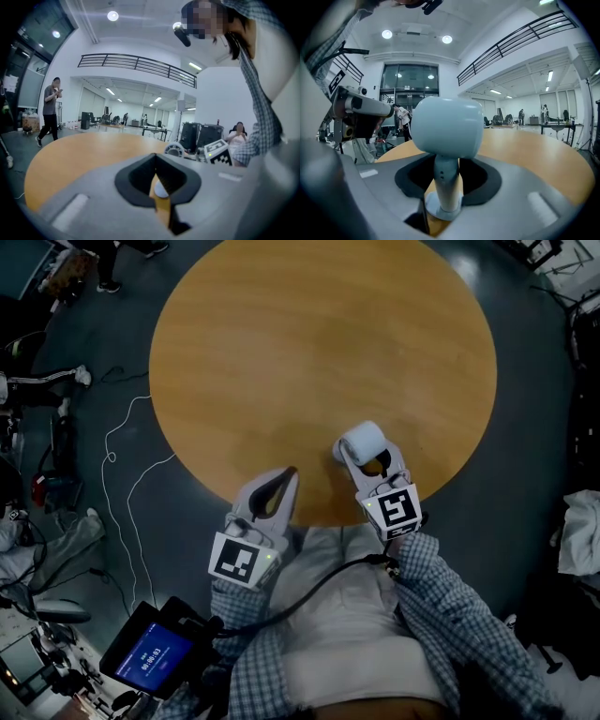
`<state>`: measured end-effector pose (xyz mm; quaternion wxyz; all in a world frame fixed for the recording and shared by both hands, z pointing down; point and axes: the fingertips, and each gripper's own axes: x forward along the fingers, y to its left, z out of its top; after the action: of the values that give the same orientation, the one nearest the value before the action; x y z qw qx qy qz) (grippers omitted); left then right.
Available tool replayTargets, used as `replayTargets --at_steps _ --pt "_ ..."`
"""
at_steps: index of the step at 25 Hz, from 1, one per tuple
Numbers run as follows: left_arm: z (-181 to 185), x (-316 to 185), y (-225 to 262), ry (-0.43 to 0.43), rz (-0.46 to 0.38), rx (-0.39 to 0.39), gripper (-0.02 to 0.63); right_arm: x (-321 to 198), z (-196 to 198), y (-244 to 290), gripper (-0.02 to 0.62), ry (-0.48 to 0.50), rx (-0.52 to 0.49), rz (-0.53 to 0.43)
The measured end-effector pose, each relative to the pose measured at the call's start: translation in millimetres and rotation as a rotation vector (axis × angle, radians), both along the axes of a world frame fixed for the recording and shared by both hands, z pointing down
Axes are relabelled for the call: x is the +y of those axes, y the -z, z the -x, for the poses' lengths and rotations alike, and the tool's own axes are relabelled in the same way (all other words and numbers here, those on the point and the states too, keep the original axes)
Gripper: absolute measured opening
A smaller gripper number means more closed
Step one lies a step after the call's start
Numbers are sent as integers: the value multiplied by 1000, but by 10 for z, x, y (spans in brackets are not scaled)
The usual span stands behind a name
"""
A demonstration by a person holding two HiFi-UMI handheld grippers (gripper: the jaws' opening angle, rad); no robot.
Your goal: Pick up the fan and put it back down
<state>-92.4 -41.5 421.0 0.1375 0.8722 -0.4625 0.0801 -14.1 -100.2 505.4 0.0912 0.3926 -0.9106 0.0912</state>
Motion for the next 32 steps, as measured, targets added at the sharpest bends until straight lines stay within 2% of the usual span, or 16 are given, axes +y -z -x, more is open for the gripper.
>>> replayTargets --at_steps 6,13,17,22,27,32 --pt "-48 -100 78 -4 -37 0 -3 -114 -2 220 138 9 7 -36" --pt "-160 -323 343 -20 -119 -9 -3 -221 -149 609 138 9 -5 -66" --pt "-198 -449 467 -12 -156 14 -3 -247 -172 944 140 50 -26 -107" --pt "-259 -528 506 -5 -183 38 -3 -293 -218 1227 140 53 -37 -143" --pt "-258 -652 646 23 -200 84 -3 -361 -220 1524 140 47 -64 -206" --pt "-178 -680 734 39 -223 179 -3 -377 -178 1514 140 52 -57 -210"
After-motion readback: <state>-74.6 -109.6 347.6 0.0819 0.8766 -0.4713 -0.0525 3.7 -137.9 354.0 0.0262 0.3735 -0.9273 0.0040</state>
